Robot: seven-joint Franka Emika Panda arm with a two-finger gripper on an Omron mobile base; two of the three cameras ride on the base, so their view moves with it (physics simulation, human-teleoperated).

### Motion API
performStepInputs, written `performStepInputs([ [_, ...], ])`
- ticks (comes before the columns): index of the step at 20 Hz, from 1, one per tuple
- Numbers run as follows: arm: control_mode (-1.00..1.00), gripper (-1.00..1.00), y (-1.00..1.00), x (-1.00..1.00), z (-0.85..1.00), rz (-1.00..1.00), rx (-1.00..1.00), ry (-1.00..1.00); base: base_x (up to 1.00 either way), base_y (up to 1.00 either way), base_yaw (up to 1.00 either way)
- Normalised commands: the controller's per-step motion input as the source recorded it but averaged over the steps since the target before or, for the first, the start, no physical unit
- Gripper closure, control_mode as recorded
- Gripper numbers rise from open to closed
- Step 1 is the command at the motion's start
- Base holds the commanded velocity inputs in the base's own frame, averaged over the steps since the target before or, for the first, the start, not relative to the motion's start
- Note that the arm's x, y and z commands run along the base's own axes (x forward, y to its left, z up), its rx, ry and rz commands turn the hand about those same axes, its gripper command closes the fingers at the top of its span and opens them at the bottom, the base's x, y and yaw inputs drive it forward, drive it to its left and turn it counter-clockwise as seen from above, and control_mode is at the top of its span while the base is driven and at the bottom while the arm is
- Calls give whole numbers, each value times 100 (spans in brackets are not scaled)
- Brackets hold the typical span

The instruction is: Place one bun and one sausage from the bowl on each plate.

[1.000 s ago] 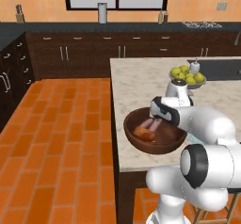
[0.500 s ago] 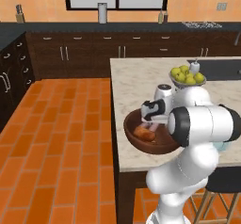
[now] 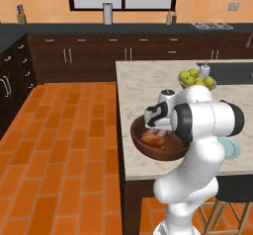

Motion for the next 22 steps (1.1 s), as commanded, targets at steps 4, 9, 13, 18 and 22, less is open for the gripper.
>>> performStepInputs([
  [4, -100, 100, -8, -3, -31, -4, 0, -4, 0, 0, 0],
  [9, -100, 100, -10, -73, 58, -2, 1, -20, 0, 0, 0],
  [13, -100, 100, -6, -99, 100, -1, 0, -42, 0, 0, 0],
  [18, -100, 100, 0, -100, 100, 0, -1, -38, 0, 0, 0],
  [22, 100, 100, 0, -25, 25, 0, -1, -7, -75, 0, 0],
])
